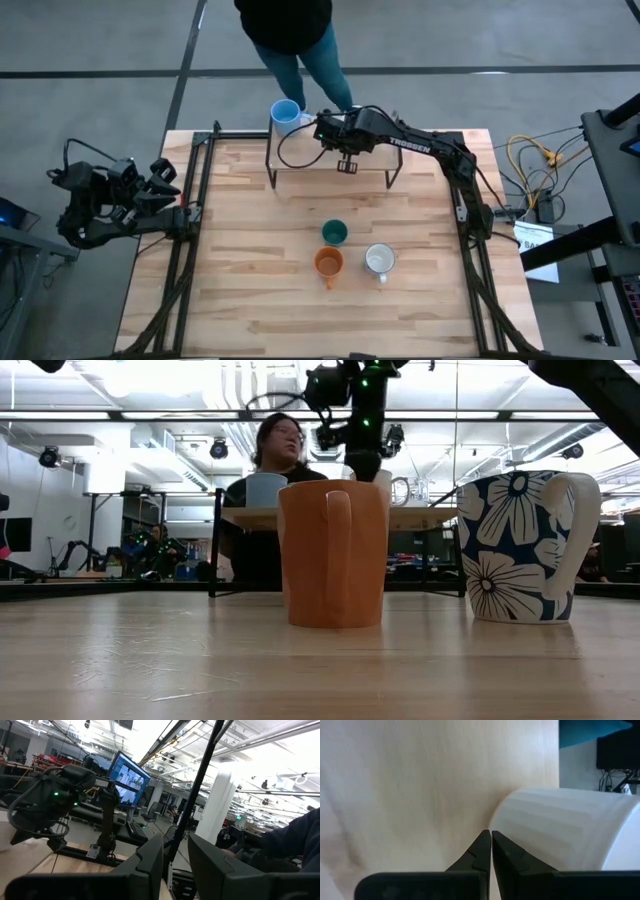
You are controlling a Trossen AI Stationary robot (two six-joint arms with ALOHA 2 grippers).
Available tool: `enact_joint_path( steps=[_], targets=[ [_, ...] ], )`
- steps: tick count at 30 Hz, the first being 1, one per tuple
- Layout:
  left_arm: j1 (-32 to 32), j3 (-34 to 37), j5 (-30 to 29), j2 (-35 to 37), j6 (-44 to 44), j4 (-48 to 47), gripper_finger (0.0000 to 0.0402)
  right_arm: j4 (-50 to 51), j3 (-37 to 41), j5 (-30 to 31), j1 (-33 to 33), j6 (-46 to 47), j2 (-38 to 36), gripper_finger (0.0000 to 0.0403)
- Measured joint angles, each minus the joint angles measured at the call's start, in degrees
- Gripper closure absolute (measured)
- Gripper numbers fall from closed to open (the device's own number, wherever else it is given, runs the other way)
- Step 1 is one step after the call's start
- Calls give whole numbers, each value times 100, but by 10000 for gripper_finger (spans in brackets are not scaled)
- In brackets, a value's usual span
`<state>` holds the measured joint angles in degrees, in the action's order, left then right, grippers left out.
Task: Stack small to large cups/mugs on shelf
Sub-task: Put the white mug on the shelf, then put the orange mug on the shelf
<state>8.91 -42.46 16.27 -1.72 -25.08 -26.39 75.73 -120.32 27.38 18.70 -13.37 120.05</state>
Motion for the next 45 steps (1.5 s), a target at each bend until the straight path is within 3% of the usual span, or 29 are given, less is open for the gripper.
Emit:
enact_joint_path(
  steps=[6,10,13,16,21,26,33,39,45],
  targets=[
    [2,0,-11,0,2,-4,324,-130,-684,-191,-396,360,2,395],
    [2,0,-11,0,2,-4,324,-154,-1474,-1360,-657,1645,1,395],
    [0,0,-9,-24,-5,-2,324,-638,-1247,-2243,-873,2734,-408,395],
    [1,0,-7,-28,-7,-6,324,-769,-1143,-2613,-1202,3266,-793,395],
    [2,0,135,-44,-5,-10,324,-694,-979,-2524,-1986,3314,-1186,394],
    [1,0,164,-44,-5,-17,324,-108,-961,-1408,-2626,3821,-1576,394],
    [0,0,170,-46,0,-43,324,1478,-823,-123,-3254,5548,-1994,381],
    [2,0,170,-48,-3,-35,324,1317,54,118,-3574,6609,-2540,340],
    [2,0,135,-50,-45,-327,324,1021,1135,-203,-3868,8003,-2849,301]
  ],
)
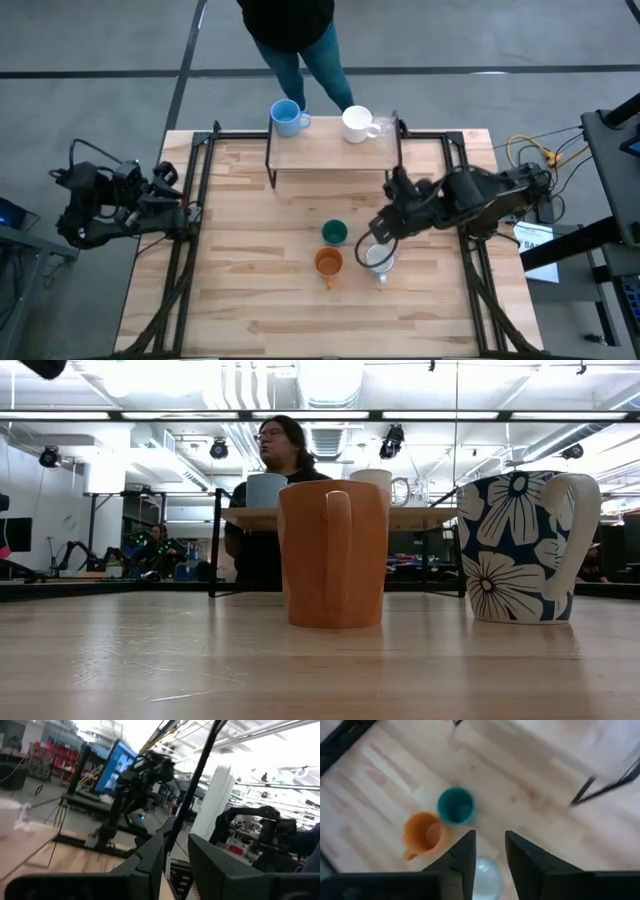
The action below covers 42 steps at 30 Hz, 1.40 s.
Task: Stack small to large cups/mugs on shelf
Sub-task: Put the orange mug on the shelf
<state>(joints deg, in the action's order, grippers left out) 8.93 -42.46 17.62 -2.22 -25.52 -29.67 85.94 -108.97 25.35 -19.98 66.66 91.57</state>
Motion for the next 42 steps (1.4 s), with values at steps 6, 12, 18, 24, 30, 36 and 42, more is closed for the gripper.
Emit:
enact_joint_path(
  steps=[6,12,18,24,30,36,42],
  targets=[
    [-2,2,-120,-151,-306,-527,324,-1594,1148,-793,-236,991,-24,279],
    [0,-5,50,-786,-218,-616,324,-3205,1858,-1275,-301,1137,77,261],
    [0,-102,542,-1748,100,-748,324,-3275,1834,-1213,-237,1090,21,258],
    [-2,-454,1469,-3083,719,-727,324,-3265,1628,-988,-106,809,-37,257],
    [-11,-1006,3201,-4488,917,-770,319,-3253,1576,-880,-31,623,-37,258],
    [-151,-1850,3312,-5978,2402,-2081,274,-3281,1576,-778,-33,552,-36,257],
    [-236,-3327,1844,-7493,4312,-4086,233,-3759,1576,-269,-38,401,-355,254]
  ],
)
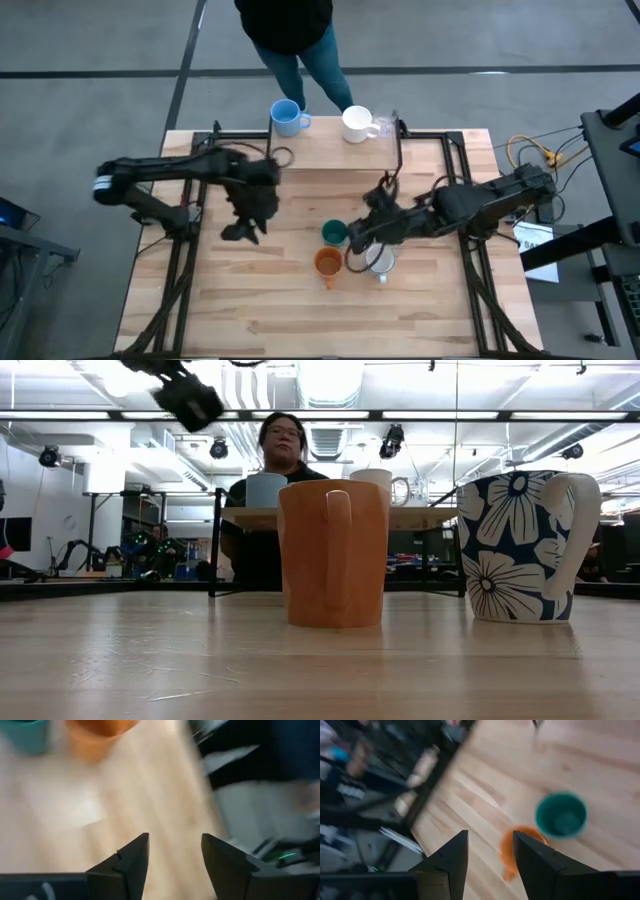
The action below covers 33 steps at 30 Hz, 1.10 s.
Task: Stack small to large cups/mugs on shelf
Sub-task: Put the orange mug on the shelf
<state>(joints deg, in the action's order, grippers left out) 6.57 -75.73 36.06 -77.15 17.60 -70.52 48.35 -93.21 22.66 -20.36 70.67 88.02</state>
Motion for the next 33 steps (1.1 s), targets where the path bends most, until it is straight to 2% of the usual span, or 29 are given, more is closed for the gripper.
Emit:
enact_joint_path(
  steps=[3,5,10,14,18,22,27,30,33],
  targets=[
    [-50,-636,-1036,-638,552,-665,228,-46,-2,544,-31,-157,-354,250],
    [-66,-984,-1350,-940,805,-808,228,87,0,1028,-115,-245,-628,247],
    [-82,-1598,-1429,-1590,1070,-924,228,943,21,2186,-512,-337,-1418,243],
    [-142,-1940,-1424,-1885,1487,-941,228,1759,110,2754,-996,-365,-1830,247],
    [-417,-2126,-1404,-2110,2481,-912,228,2784,146,3304,-1351,504,-2093,251],
    [-911,-2211,-1415,-2139,3048,-344,231,3600,151,3452,-1453,1301,-2181,252],
    [-1166,-2205,-1764,-2147,3997,191,258,3853,162,3450,-1451,1484,-2213,254],
    [-1152,-2185,-1850,-2267,4030,276,280,3846,162,3447,-1451,1486,-2213,254],
    [-1184,-2171,-1696,-2455,3980,322,294,3846,162,3448,-1451,1535,-2220,251]
  ],
)
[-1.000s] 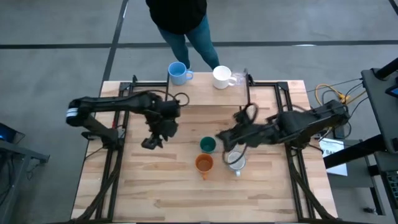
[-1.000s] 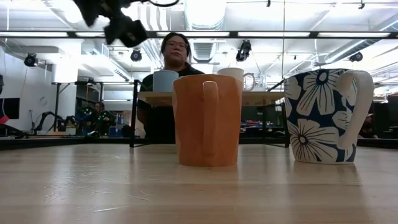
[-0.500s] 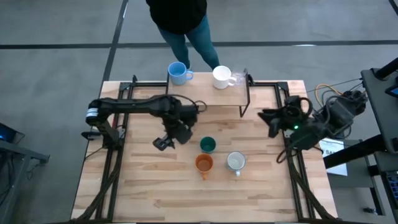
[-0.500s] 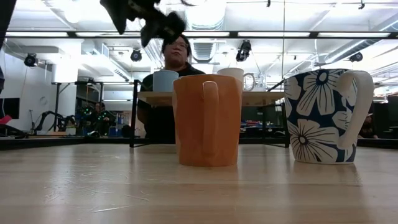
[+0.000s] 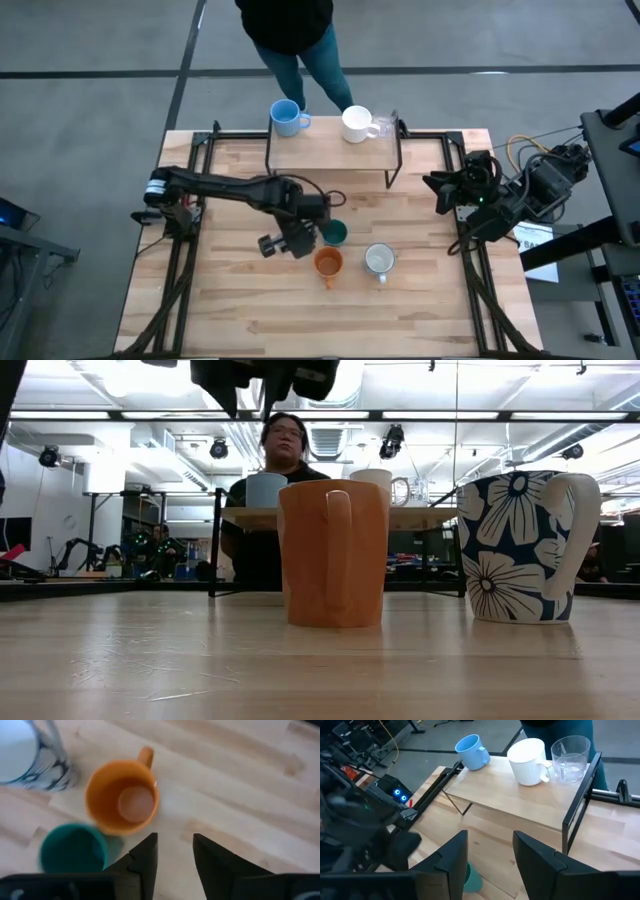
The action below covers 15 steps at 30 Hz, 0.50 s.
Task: Stack small to large cups/mugs on shelf
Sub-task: Put the orange mug on the shelf
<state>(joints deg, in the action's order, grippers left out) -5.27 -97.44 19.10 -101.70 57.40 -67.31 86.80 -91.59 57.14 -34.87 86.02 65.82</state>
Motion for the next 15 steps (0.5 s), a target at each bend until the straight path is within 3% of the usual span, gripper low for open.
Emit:
enact_joint_path(
  steps=[4,15],
  targets=[
    [-12,-5,281,-201,-122,194,299,-7,0,-1,0,45,2,247],
    [-272,14,286,-404,193,549,299,-9,0,-4,0,205,3,246]
  ],
)
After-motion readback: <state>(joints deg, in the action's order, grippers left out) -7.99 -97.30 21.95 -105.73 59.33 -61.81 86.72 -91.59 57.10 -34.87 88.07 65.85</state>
